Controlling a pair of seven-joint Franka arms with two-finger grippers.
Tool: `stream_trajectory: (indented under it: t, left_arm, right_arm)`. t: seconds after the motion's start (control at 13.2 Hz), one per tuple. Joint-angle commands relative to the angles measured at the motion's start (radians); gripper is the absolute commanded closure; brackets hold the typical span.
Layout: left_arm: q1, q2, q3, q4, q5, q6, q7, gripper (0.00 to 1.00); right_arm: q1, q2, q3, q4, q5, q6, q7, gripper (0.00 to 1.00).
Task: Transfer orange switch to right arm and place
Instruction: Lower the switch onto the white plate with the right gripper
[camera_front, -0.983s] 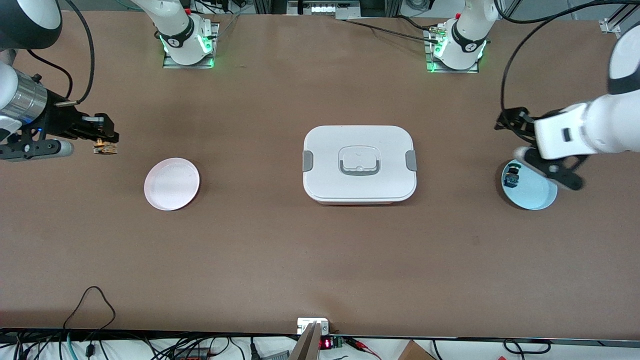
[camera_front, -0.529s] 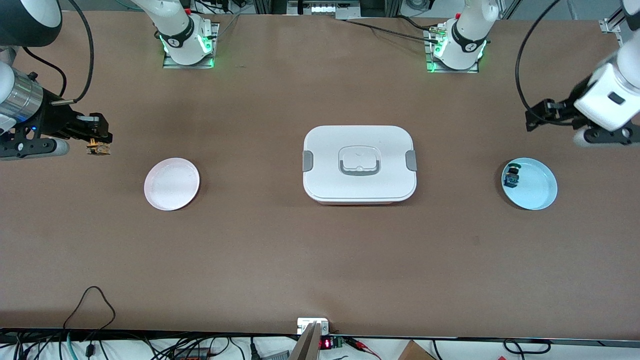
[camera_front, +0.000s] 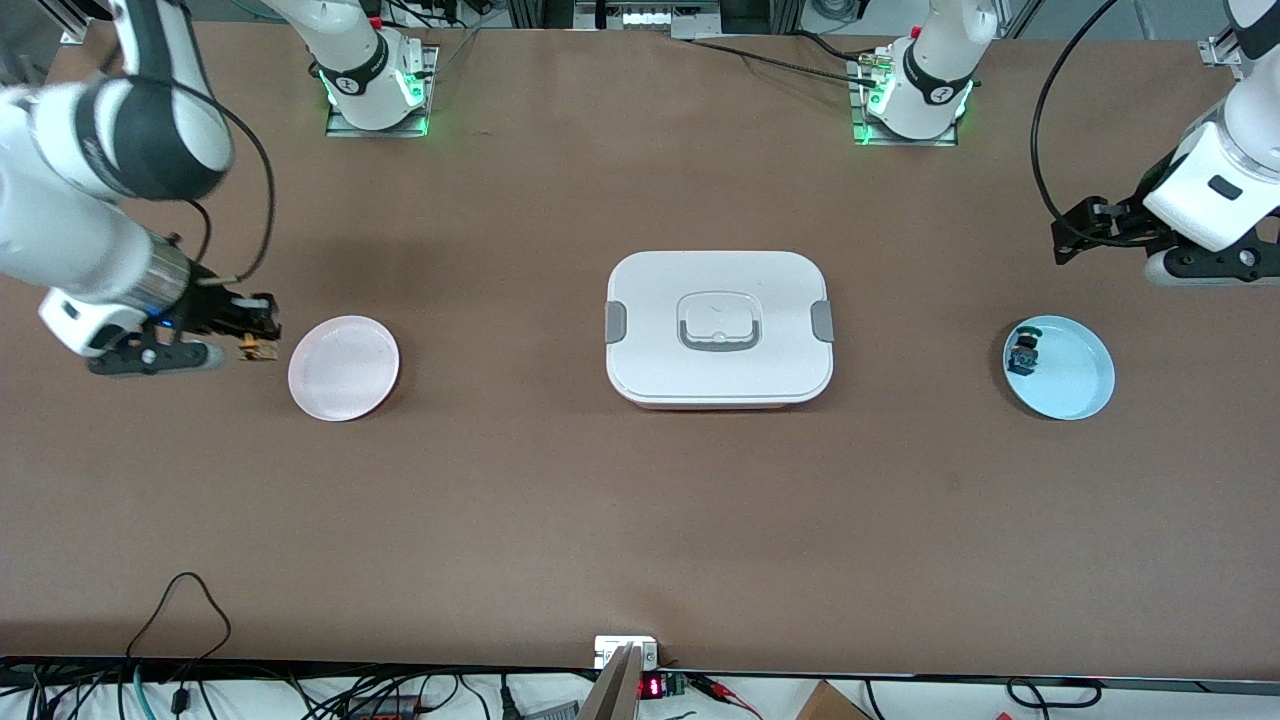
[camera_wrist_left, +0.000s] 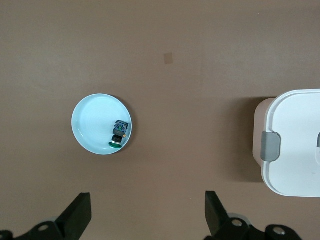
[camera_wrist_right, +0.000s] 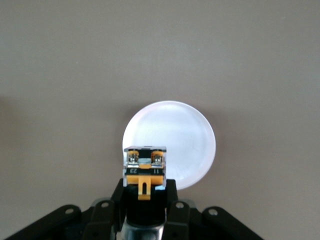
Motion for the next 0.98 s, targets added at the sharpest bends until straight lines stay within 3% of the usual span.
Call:
stream_trajectory:
  t: [0.0,0.15,0.53,0.91]
  left_arm:
    - [-0.032,-0.055,0.049,-0.075,-0.045,0.043,0.030,0.00]
    - [-0.032,-0.094,0.050,-0.132,-0.045,0.099,0.078,0.00]
    - [-0.023,-0.076,0.043,-0.102,-0.039,0.077,0.079,0.00]
    - [-0.021,-0.074,0.039,-0.099,-0.041,0.069,0.079,0.00]
  right_arm:
    - [0.018,0.034,0.002,-0.109,-0.019,0.163,0.023,1.00]
    - [0.020,0.080,0.002,-0.162,-0.019,0.269,0.023,1.00]
    - [0.018,0.151,0.002,-0.295,-0.019,0.524,0.008,1.00]
    - [0.017,0.215,0.002,-0.314,-0.019,0.598,0.008,1.00]
